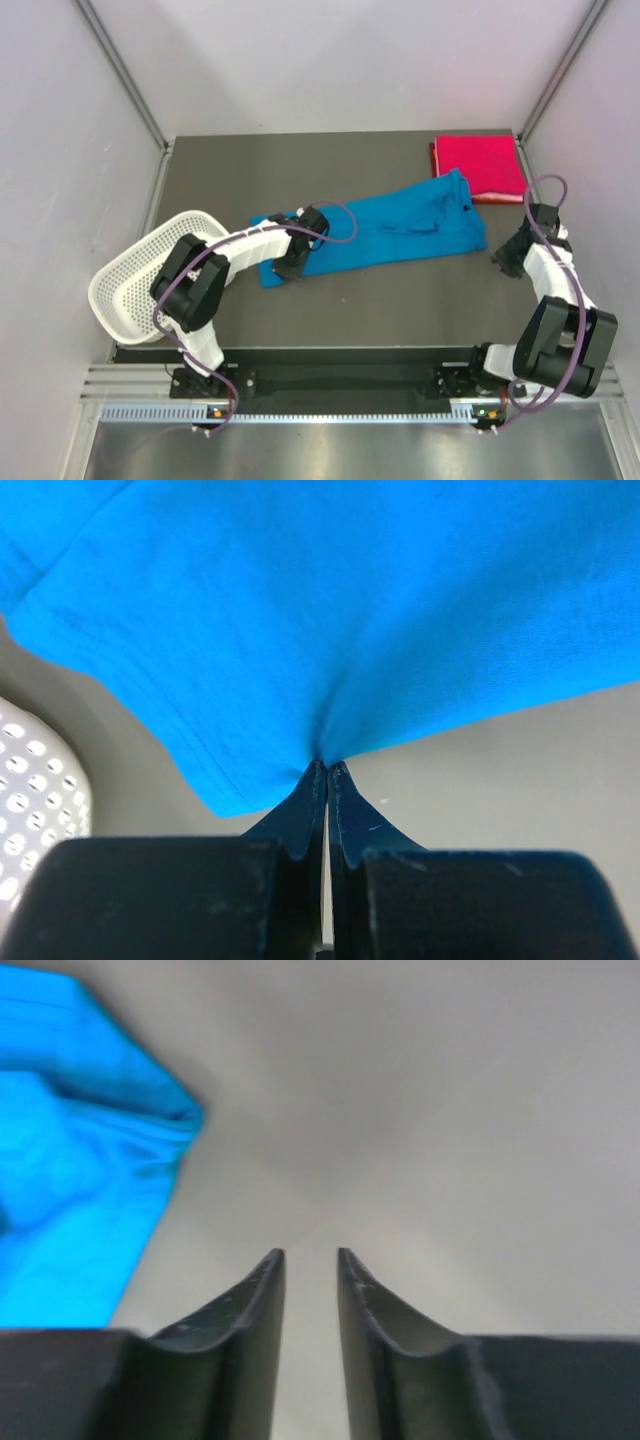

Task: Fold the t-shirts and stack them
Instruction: Fold the tshirt

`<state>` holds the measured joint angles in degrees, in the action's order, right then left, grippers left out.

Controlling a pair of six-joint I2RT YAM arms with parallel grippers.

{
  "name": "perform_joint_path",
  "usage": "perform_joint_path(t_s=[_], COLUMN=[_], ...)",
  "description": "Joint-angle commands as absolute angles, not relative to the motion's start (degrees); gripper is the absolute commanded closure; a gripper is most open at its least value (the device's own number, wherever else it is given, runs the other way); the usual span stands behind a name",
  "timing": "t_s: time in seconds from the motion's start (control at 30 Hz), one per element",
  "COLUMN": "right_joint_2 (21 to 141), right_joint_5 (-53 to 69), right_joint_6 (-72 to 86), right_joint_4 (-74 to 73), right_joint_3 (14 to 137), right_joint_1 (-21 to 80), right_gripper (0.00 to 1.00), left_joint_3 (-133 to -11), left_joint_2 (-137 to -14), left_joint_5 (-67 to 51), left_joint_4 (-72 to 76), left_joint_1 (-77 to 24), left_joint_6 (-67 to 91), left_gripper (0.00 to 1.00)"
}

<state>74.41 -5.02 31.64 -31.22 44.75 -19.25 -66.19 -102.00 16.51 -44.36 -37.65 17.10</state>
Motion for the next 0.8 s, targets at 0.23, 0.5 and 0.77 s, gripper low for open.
perform_joint_path(t_s=[0.23,0.5,0.77], right_joint_2=[77.1,82.3,81.9], right_joint_5=[3.5,1.7,1.1], right_joint_6=[35.2,36.9,39.1], right_joint_4=[-23.3,-18.2,-18.2], right_joint_3=[47.0,47.4,48.1], right_joint_1=[-16.9,-15.9,-15.8], right_gripper=[0.58,0.53,0.53], left_joint_3=[-65.3,-64.1,-63.3], left_joint_2=[-99.2,-98.0,-98.3], left_joint_5=[15.6,16.2,18.0], left_joint_4=[-45.6,-45.6,-46.6], left_joint_1=[-38.9,-40.7,-40.8], left_joint_6=[18.9,19.2,18.8], left_gripper=[1.00,1.00,1.00])
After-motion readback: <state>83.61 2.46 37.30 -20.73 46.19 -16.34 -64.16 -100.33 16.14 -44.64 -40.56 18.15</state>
